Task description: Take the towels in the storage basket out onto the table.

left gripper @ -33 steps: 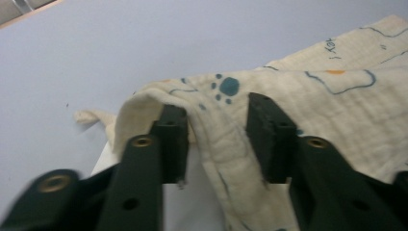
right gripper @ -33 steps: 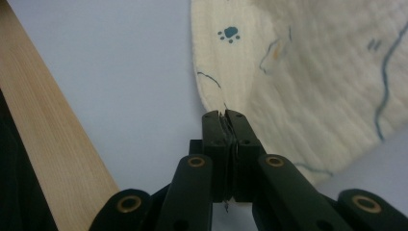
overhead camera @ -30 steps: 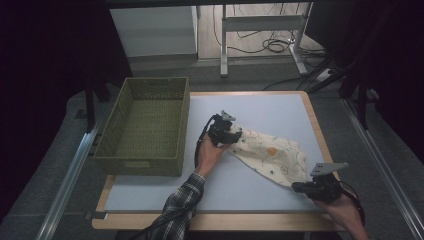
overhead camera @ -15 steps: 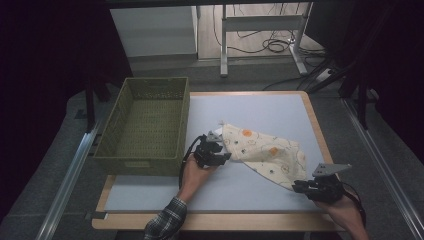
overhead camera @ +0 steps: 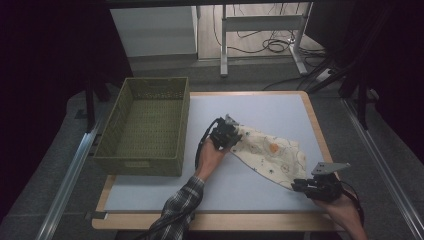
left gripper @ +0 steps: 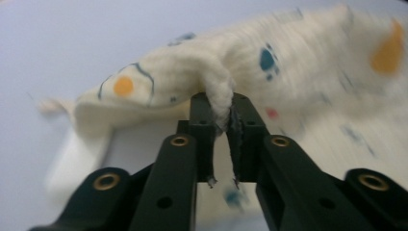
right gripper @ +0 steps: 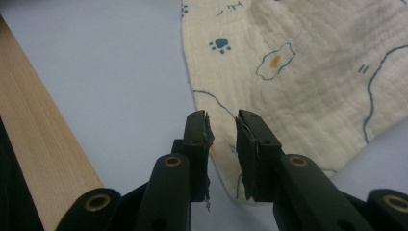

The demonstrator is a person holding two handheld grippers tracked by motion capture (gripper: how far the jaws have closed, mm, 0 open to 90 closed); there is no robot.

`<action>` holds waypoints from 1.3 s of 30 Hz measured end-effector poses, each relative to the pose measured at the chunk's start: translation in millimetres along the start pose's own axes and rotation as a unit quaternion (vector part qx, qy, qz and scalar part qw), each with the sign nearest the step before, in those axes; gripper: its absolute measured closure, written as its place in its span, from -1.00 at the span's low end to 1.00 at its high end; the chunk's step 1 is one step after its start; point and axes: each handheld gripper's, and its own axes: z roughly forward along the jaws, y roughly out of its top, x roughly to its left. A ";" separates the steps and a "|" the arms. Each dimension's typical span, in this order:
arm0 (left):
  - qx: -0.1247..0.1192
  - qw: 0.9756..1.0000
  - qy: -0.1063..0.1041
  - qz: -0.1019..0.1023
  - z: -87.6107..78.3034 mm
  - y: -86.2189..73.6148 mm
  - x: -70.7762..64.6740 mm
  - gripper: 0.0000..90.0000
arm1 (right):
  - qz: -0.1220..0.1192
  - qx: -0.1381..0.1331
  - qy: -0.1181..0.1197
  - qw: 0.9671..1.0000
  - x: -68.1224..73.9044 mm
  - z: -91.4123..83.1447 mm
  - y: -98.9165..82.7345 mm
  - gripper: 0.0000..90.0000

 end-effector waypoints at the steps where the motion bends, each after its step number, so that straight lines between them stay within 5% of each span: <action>1: 0.003 1.000 0.005 -0.003 4.6 5.5 4.2 0.73 | 0.001 0.000 0.000 1.000 -0.3 0.2 0.5 0.65; 6: 0.030 0.999 0.035 -0.013 24.9 12.8 15.9 0.21 | 0.003 -0.003 0.000 1.000 -0.4 2.6 0.7 0.65; 8: 0.022 0.999 0.025 -0.031 21.3 5.1 18.9 0.11 | 0.003 -0.003 -0.002 1.000 -0.1 1.8 -0.2 0.65; 14: 0.021 0.999 -0.005 -0.030 -3.1 -23.5 8.3 0.11 | 0.004 -0.012 -0.002 1.000 0.2 -3.2 -4.0 0.63; 20: 0.044 0.999 0.003 -0.018 3.4 -46.8 0.7 0.20 | -0.021 0.005 -0.016 1.000 8.0 3.7 -7.0 0.53; 22: 0.038 0.999 0.006 -0.020 2.8 -48.7 -1.3 0.33 | -0.031 0.018 -0.033 0.999 9.3 6.9 -9.5 0.56; 26: 0.040 0.999 -0.016 -0.024 -0.7 -51.1 -6.9 0.91 | -0.028 0.006 -0.051 0.998 8.7 6.0 -13.6 0.90; 29: 0.050 0.998 -0.022 -0.017 -11.9 -54.5 -12.0 0.94 | -0.029 0.010 -0.055 0.998 9.8 5.2 -12.5 0.95; 39: 0.020 0.999 -0.036 -0.022 -68.8 -87.7 -32.7 0.95 | -0.038 -0.014 -0.021 0.999 24.0 -5.4 -12.8 0.95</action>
